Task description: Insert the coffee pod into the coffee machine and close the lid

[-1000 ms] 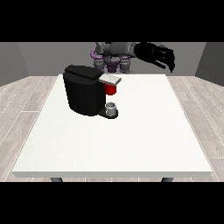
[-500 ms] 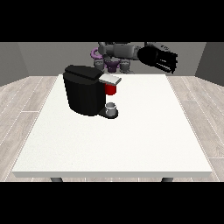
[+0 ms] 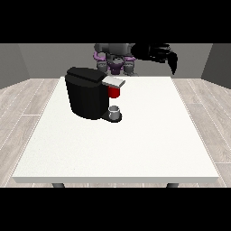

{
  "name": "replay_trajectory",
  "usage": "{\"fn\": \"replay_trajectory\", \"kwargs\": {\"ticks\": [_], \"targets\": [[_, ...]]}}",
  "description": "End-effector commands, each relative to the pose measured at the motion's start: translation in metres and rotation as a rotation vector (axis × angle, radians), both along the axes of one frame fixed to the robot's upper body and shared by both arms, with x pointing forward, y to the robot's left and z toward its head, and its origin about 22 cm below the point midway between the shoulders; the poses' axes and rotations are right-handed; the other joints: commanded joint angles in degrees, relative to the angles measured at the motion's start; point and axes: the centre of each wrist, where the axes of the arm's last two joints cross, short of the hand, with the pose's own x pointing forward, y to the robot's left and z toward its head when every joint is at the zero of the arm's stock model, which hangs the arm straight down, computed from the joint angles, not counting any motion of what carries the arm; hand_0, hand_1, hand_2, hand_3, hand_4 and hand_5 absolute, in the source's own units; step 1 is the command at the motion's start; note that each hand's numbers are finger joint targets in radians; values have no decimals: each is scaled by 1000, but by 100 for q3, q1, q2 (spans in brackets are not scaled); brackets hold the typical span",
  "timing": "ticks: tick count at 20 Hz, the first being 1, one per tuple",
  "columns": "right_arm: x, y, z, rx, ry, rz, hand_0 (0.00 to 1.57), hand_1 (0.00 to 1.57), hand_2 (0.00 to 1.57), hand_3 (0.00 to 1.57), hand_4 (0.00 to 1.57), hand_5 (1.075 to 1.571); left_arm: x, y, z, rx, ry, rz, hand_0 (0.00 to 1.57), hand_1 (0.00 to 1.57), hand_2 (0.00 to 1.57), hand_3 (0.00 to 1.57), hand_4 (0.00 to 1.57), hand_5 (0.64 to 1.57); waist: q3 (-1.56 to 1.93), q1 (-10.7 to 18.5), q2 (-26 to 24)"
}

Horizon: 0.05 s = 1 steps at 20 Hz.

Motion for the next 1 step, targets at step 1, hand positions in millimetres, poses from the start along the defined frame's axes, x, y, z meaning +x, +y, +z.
{"fn": "replay_trajectory", "kwargs": {"ticks": [1], "targets": [[-10,20,-30,32,26,57,0,0,0,0,259,1571,-1,8,-6,8,29,38,0,0,0,0,266,1571,0,-228,-269]]}}
